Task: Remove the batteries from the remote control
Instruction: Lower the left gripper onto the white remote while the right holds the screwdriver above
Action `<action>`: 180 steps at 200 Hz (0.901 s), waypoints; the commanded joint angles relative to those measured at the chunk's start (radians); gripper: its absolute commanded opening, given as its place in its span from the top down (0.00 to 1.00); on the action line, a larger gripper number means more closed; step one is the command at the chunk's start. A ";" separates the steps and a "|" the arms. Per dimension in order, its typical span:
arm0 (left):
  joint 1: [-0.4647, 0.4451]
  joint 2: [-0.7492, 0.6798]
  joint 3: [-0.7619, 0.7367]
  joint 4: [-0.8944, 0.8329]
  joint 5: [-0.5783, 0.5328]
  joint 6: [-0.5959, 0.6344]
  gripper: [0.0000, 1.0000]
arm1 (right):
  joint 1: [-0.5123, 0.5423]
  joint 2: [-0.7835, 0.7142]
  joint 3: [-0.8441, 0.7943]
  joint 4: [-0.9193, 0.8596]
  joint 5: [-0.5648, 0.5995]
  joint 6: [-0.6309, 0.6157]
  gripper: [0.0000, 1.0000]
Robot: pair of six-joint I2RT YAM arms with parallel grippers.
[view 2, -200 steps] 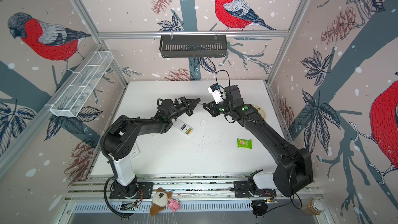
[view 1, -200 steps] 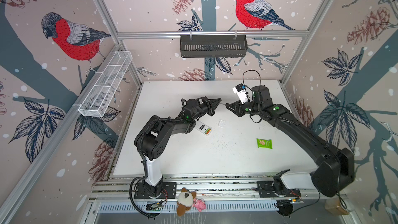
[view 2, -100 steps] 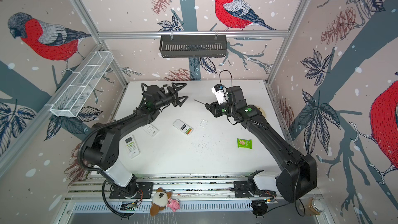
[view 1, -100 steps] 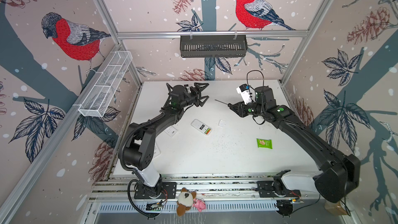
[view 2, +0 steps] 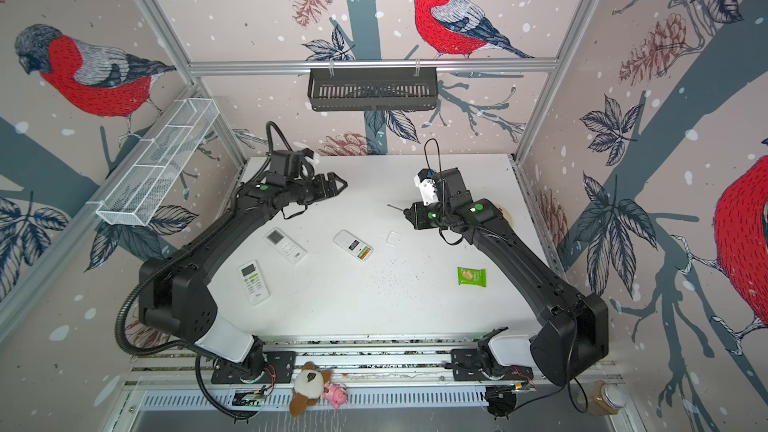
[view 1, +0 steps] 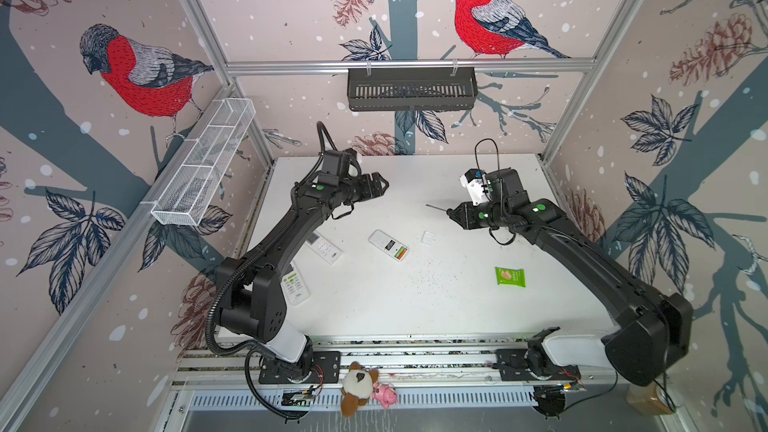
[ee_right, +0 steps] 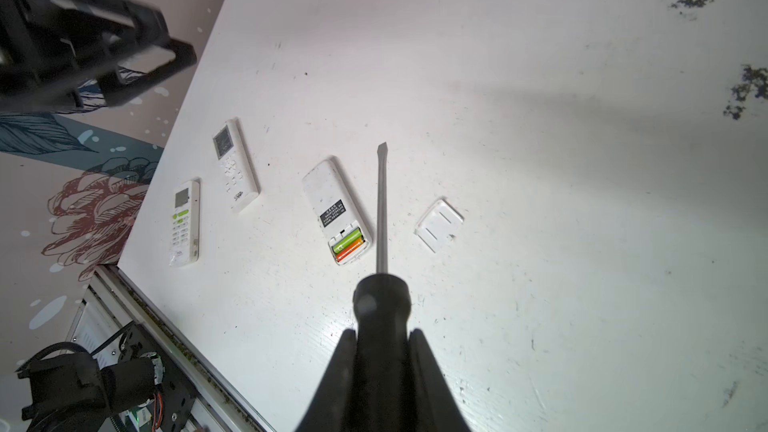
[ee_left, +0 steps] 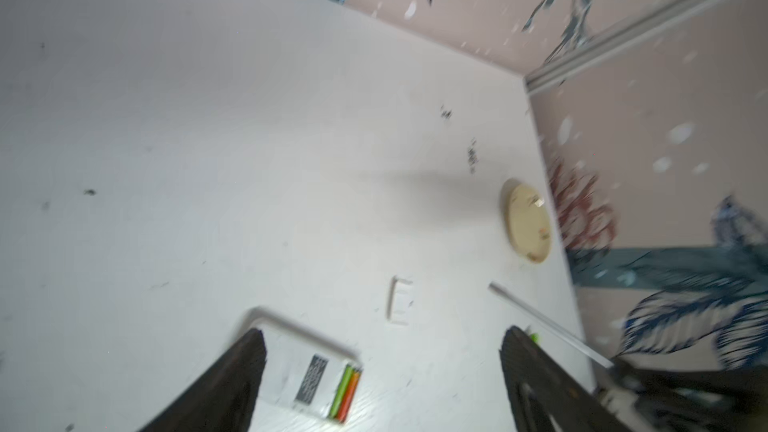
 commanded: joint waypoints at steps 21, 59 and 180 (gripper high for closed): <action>-0.103 -0.034 -0.148 -0.208 -0.243 0.269 0.19 | -0.030 0.035 0.023 -0.054 0.019 0.035 0.99; -0.178 -0.093 -0.291 -0.184 -0.218 0.220 0.40 | -0.066 0.080 0.058 -0.113 -0.026 0.080 0.99; -0.311 0.147 -0.287 -0.013 -0.256 0.060 0.64 | -0.065 0.080 0.054 -0.082 -0.029 0.117 0.99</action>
